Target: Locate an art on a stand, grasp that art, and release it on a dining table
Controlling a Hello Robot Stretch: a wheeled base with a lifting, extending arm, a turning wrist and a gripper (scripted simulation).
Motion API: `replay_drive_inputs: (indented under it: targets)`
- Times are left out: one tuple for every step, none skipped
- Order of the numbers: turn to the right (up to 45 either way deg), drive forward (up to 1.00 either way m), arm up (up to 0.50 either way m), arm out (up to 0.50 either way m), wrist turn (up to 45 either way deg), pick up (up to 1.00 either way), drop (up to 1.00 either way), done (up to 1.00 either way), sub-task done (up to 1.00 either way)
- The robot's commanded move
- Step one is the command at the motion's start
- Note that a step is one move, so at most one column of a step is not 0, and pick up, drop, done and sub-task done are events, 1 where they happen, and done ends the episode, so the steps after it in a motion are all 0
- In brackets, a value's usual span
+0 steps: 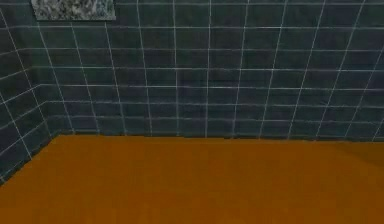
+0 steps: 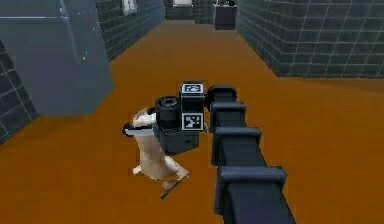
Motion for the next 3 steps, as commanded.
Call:
replay_drive_inputs:
  targets:
    - [45.0,0.0,0.0,0.0,0.0,0.0,0.0,0.0,0.0]
    - [45.0,0.0,0.0,0.0,0.0,0.0,0.0,0.0,0.0]
    - [18.0,0.0,0.0,0.0,0.0,0.0,0.0,0.0,0.0]
